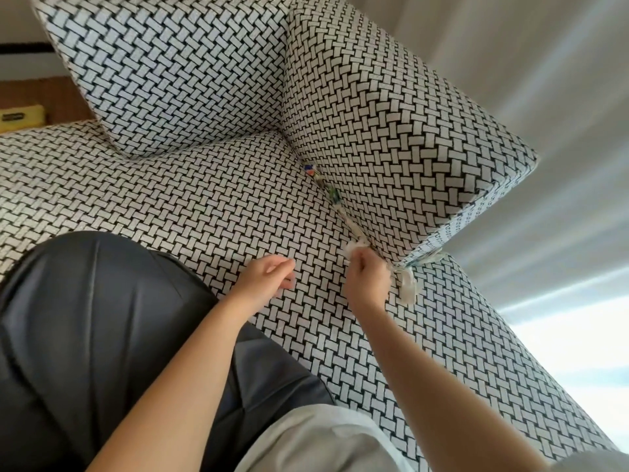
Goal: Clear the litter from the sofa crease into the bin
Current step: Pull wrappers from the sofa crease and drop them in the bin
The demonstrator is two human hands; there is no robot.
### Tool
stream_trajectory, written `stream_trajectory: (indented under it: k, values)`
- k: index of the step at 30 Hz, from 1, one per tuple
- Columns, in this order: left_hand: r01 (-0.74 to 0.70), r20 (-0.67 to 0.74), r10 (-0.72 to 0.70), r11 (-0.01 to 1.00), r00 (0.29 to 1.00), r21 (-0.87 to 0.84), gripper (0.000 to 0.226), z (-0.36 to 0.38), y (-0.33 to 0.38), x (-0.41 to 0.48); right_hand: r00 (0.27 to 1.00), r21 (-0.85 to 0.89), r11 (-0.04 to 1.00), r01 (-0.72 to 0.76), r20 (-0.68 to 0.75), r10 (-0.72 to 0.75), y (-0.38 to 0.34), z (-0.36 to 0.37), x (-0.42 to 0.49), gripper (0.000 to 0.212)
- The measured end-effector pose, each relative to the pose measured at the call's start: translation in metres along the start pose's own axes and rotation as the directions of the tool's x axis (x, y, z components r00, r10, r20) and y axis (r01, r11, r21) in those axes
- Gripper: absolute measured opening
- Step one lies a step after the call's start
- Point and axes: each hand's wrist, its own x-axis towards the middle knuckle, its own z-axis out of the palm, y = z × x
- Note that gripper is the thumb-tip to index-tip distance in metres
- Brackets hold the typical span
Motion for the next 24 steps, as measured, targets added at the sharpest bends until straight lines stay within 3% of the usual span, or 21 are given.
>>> stream_trajectory:
  k: [7,11,15,18,20,24]
  values:
    - [0.143,0.155,-0.097,0.936,0.983,-0.321,0.035,0.002,0.003,-0.005,0.932,0.412,0.909,0.059,0.305,-0.199,-0.039,0.011,-0.045,0.020]
    - [0.125,0.139,-0.065,0.868,0.988,-0.480,0.032,-0.002,0.004,-0.007,0.886,0.437,0.895,0.086,0.377,-0.269,-0.056,0.012,-0.048,0.019]
    - [0.144,0.065,-0.128,0.860,0.990,-0.489,0.028,-0.004,0.003,-0.005,0.854,0.455,0.881,0.128,0.401,-0.331,-0.053,0.004,-0.040,0.021]
    - [0.158,0.009,-0.171,0.884,0.985,-0.441,0.018,-0.005,0.001,-0.002,0.975,0.312,0.948,0.058,0.188,-0.122,-0.033,-0.005,-0.020,0.034]
    - [0.171,0.008,-0.188,0.872,0.982,-0.458,0.013,-0.006,0.001,-0.002,0.998,0.110,0.994,0.008,0.057,-0.014,-0.012,-0.013,-0.003,0.040]
    - [0.190,0.017,-0.203,0.880,0.979,-0.435,0.018,-0.006,0.002,-0.001,0.997,-0.281,0.959,-0.042,0.051,0.059,0.013,-0.011,0.019,0.045]
